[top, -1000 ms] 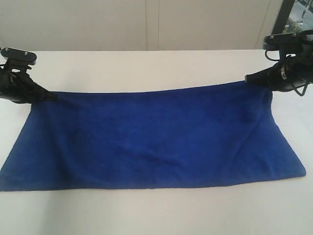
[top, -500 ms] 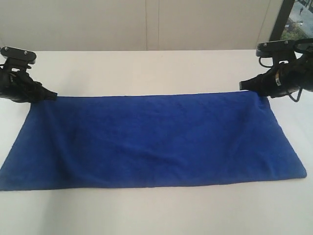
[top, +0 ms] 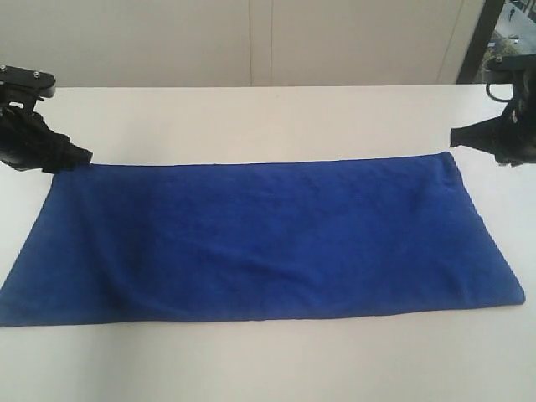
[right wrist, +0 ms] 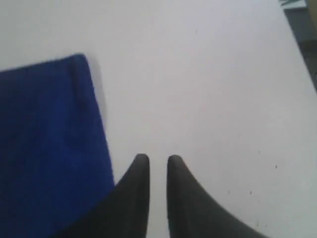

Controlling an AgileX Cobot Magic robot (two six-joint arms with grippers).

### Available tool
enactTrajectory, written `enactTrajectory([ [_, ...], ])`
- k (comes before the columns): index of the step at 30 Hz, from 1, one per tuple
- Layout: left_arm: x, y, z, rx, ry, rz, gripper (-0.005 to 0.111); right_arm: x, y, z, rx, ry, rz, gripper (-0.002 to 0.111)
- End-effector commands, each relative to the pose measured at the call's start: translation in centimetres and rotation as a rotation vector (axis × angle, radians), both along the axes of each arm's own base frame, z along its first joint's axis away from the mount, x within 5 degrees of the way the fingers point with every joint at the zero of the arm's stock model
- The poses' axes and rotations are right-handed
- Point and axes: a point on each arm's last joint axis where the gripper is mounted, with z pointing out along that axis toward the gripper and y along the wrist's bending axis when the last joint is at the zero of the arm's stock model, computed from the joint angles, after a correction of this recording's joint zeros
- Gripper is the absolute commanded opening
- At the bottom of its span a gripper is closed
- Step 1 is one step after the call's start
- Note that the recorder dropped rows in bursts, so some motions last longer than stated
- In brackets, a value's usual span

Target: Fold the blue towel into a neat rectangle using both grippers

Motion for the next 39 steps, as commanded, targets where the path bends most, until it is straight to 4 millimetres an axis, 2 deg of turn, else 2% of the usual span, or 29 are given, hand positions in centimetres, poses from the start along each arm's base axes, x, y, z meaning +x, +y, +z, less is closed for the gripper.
enactTrajectory([
  [1,-1.9,-0.4,-0.3,-0.038,0.201,-0.032,0.021,-1.5,0.8,-1.1,0.083,0.212,0.094,0.000],
  [4,-2.9,-0.6,-0.7,-0.053,0.312,-0.053,0.000,-2.2,1.0,-2.3,0.102,0.332,0.108,0.000],
  [10,-3.4,-0.7,-0.9,-0.065,0.378,-0.066,0.000,-2.4,1.5,-4.6,0.165,0.436,0.133,0.000],
  [20,-3.5,-0.7,-0.9,-0.069,0.388,-0.066,0.000,-2.9,1.4,-7.7,0.152,0.588,0.123,0.000],
  [31,-3.5,-0.7,-0.9,-0.069,0.388,-0.066,0.000,-3.6,0.5,-7.6,0.066,0.666,0.076,0.000],
  [39,-3.5,-0.8,-0.9,-0.077,0.388,-0.062,0.000,-3.2,0.6,-7.5,0.083,0.621,0.078,0.000],
])
